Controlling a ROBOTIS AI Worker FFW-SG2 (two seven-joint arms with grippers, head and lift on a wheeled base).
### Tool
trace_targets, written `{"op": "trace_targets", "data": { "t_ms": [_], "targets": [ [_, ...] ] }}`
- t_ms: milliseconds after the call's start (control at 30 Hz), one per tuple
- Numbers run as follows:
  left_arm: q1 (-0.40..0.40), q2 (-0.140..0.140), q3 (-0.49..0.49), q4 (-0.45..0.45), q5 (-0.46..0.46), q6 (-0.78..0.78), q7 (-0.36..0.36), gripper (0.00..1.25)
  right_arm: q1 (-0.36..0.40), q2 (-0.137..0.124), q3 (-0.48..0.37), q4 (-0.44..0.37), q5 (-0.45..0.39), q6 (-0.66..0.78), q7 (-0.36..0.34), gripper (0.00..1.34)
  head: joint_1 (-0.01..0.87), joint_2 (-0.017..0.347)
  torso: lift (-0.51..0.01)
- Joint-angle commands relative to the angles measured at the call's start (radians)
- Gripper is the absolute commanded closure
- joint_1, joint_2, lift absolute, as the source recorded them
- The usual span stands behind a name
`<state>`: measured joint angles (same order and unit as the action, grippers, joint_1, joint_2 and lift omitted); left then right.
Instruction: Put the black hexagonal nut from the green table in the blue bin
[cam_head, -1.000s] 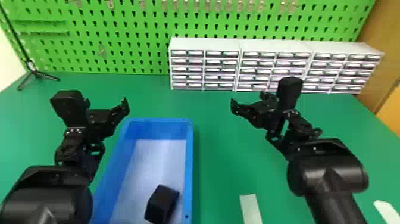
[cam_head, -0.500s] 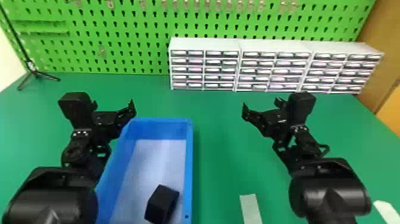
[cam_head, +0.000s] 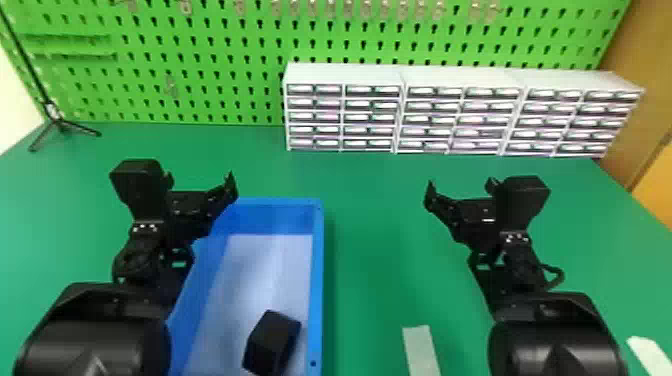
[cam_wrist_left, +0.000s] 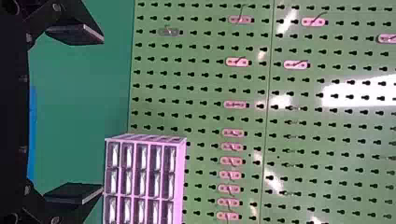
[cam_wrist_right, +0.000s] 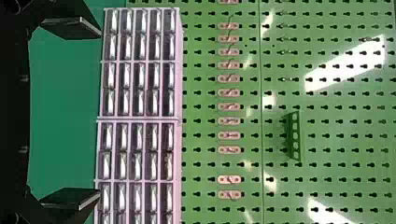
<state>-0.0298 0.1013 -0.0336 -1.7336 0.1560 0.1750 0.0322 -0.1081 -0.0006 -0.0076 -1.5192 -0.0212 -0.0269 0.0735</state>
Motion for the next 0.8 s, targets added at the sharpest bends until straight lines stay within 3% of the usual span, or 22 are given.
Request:
{"op": "trace_targets", "data": {
  "t_ms": [0, 767],
  "targets": [
    [-0.001, 0.0, -0.006, 0.0, 0.0, 0.003, 0.0, 0.16, 0.011, 0.001, 0.001, -0.001, 0.0, -0.015, -0.011, 0.11, 0.683, 0.028, -0.096],
    [-0.001, 0.002, -0.002, -0.029, -0.021, 0.046, 0.0, 0.16, 0.036, -0.002, -0.031, -0.012, 0.004, -0.021, -0.029, 0.11, 0.683, 0.028, -0.096]
  ]
}}
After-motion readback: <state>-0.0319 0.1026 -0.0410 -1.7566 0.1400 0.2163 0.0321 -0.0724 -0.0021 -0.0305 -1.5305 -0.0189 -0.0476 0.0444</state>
